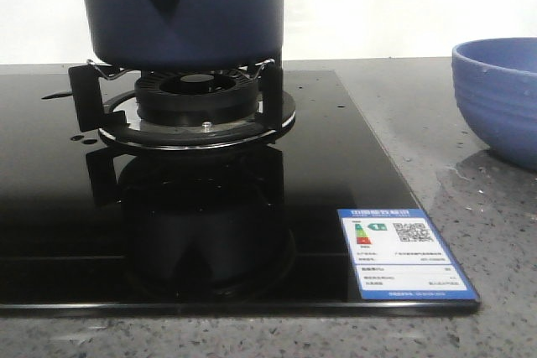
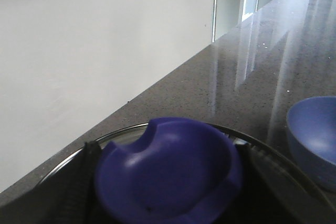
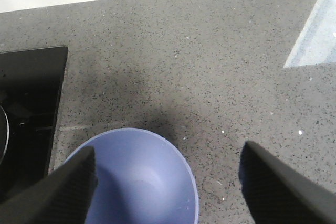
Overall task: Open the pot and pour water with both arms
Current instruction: 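Lower the lid onto the saucepan with the left gripper and release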
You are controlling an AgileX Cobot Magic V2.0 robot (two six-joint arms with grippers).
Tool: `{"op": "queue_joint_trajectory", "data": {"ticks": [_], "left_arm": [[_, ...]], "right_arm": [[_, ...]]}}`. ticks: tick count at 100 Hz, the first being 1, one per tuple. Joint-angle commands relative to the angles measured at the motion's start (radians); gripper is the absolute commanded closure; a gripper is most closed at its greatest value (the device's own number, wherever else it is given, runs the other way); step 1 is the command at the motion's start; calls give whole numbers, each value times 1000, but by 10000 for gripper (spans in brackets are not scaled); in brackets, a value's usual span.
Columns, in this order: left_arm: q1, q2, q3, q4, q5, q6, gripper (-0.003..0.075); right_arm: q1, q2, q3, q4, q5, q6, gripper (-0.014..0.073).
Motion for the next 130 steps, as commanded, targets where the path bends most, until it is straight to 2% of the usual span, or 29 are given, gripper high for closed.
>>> {"op": "queue_joint_trajectory", "data": {"ticks": [1, 13, 32, 57, 64, 74, 81, 101, 108, 115, 122, 130], "left_arm": [[-5, -39, -38, -54, 62, -8, 426], [-5, -39, -38, -38, 40, -26, 426], [-5, -39, -38, -50, -65, -26, 426], [-5, -39, -38, -54, -29, -26, 420], [-5, -41, -38, -62, -23, -26, 374], [-5, -55, -38, -117, -25, -26, 218], [-5, -78, -43, -120, -43, -26, 141], [-5, -204, -45, -117, -94, -45, 135], [-3, -264, -43, -90, -148, -118, 161], [-3, -338, -17, -59, -221, -192, 242], [-3, -422, 40, -57, -271, -244, 361], [-3, -524, 135, -55, -293, -248, 507]], "right_arm": [[-7, -14, -32, -3, -54, -2, 81], [-7, -14, -32, -3, -47, -2, 81], [-7, -14, -32, -3, -38, -2, 81], [-7, -14, -32, 4, -32, -2, 81], [-7, -14, -32, 4, -32, -2, 81], [-7, -14, -32, 4, -34, -2, 81], [-7, -14, -32, 4, -35, -2, 81], [-7, -40, -14, 4, -59, -11, 81], [-5, -79, 21, 4, -85, -27, 83], [-1, -136, 70, 7, -107, -62, 118], [11, -207, 137, 8, -130, -95, 214], [35, -306, 226, 8, -171, -106, 382]]}}
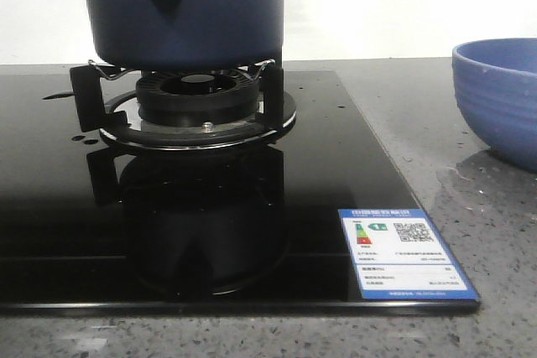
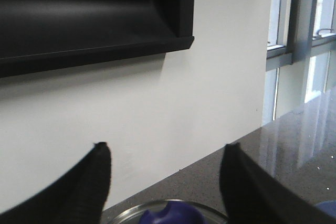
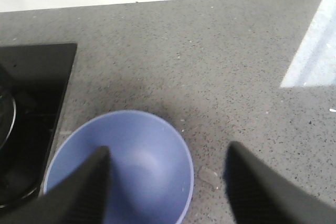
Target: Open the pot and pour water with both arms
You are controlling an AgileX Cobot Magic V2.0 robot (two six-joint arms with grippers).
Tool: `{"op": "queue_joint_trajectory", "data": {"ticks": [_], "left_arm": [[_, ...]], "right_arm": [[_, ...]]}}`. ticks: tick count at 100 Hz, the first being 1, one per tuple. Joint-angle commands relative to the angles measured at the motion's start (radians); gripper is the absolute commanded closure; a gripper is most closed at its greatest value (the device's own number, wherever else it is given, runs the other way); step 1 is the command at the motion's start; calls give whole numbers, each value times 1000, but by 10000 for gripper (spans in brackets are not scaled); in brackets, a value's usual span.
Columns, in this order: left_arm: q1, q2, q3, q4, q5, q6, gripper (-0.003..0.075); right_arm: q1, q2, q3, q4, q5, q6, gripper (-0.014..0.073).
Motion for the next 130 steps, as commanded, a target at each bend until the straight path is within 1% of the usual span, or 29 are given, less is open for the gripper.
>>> {"op": "queue_joint_trajectory", "data": {"ticks": [1, 2, 4, 7, 9, 11, 12, 13, 17, 19, 30, 43, 61, 71, 130], "left_arm": [[-3, -129, 76, -25, -20, -39, 518], [-3, -139, 86, -26, -23, -39, 529], [-3, -170, 116, -23, -24, -39, 561], [-3, -211, 157, -22, -35, -39, 610], [-3, -241, 188, -21, -42, -39, 629], [-3, -272, 219, -19, -44, -39, 654], [-3, -282, 239, -19, -47, -39, 671], [-3, -303, 250, -19, -47, -39, 680], [-3, -352, 308, -17, -64, -37, 728], [-3, -381, 336, -14, -73, -34, 740], [-3, -516, 459, 4, -101, -29, 741], [-3, -639, 582, 4, -101, -29, 741], [-3, -727, 700, 4, -101, -29, 741], [-3, -739, 721, 4, -97, -29, 741], [-3, -739, 722, 4, -85, -29, 741]], "right_arm": [[22, -108, 70, 1, -117, -34, 398], [26, -126, 87, 1, -121, -34, 429], [32, -152, 114, 5, -133, -34, 461], [39, -189, 148, 8, -146, -34, 544], [45, -216, 174, 11, -154, -34, 593], [51, -243, 199, 15, -161, -34, 625], [52, -253, 207, 15, -164, -34, 657], [52, -262, 223, 18, -169, -34, 665], [62, -315, 262, 29, -179, -41, 664], [67, -343, 284, 38, -182, -48, 663], [84, -476, 381, 117, -182, -111, 663], [100, -615, 463, 247, -201, -236, 663], [100, -751, 526, 255, -244, -242, 663], [100, -771, 537, 255, -234, -242, 663], [100, -773, 537, 259, -223, -242, 663]]}}
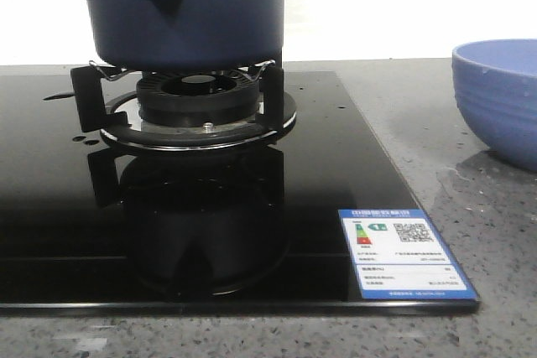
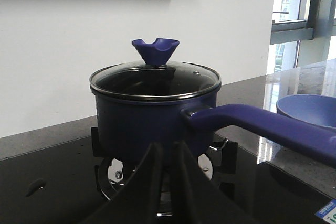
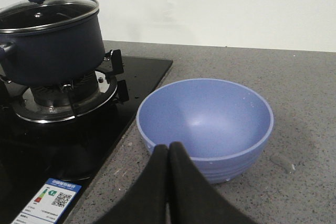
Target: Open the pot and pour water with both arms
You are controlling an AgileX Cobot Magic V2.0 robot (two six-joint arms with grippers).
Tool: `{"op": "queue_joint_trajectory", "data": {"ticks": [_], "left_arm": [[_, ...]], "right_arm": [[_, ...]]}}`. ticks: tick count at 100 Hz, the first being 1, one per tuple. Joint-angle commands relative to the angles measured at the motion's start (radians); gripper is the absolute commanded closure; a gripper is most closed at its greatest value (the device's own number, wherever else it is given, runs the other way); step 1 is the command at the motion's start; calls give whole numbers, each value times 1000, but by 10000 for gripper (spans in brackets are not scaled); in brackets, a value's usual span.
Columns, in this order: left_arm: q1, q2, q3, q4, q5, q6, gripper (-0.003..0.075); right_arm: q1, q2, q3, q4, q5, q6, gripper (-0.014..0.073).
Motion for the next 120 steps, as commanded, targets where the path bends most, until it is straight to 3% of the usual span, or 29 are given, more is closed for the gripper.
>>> {"op": "queue_joint_trajectory", "data": {"ticks": [1, 30, 37, 44, 61, 70, 78, 99, 120], "left_arm": [[-3, 7, -27, -27, 21, -3, 741], [-3, 7, -37, -24, -49, -3, 741], [-1, 7, -42, 60, -97, -52, 741], [17, 1, -56, 337, -118, -294, 741], [85, -39, -77, 1220, -109, -1149, 741], [106, -75, -61, 1482, -111, -1364, 741], [127, -122, -10, 1569, -164, -1399, 741], [211, -259, 183, 1584, -280, -1493, 741], [297, -333, 305, 1607, -245, -1545, 741]], "right_arm": [[0, 6, -21, 15, -70, -13, 663], [0, 6, -21, 15, -70, -13, 663], [0, 6, -21, 15, -70, -13, 663], [0, 6, -21, 15, -70, -13, 663], [0, 6, -21, 15, -70, -13, 663], [0, 6, -21, 15, -70, -13, 663], [0, 6, -21, 15, -70, -13, 663], [0, 6, -21, 15, -70, -13, 663], [0, 6, -21, 15, -70, -13, 663]]}}
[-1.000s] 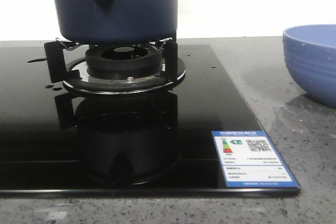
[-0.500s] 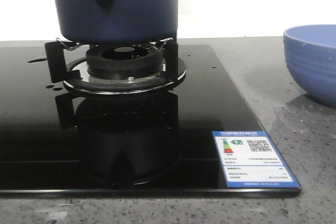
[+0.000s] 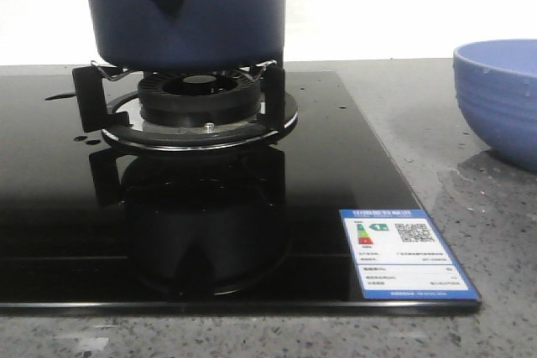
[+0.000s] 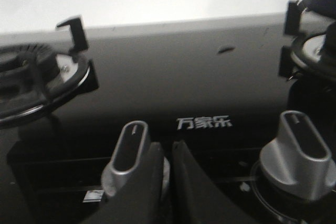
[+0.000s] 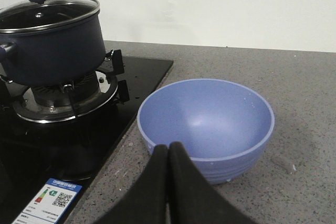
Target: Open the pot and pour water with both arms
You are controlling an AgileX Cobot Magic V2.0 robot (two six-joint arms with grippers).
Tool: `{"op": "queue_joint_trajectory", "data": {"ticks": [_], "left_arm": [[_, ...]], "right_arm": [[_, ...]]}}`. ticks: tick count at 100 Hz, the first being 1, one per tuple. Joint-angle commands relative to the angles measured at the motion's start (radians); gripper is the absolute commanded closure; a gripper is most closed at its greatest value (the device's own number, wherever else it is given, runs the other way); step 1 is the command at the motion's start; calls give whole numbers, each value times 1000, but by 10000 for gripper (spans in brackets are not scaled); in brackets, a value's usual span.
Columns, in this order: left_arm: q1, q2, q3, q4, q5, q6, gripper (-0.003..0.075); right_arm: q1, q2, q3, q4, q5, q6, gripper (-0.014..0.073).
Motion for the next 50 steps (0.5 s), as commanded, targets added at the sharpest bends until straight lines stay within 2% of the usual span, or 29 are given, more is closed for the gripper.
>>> {"op": "queue_joint_trajectory", "data": {"ticks": [1, 17, 50], "left_arm": [[25, -20, 28, 11, -82, -23, 741], [42, -44, 26, 45, 98, -23, 741], [42, -44, 26, 51, 98, -20, 741]], "right_arm": [[0, 6, -21, 15, -70, -13, 663], [0, 6, -21, 15, -69, -13, 663], [0, 6, -21, 15, -69, -13, 663]]}}
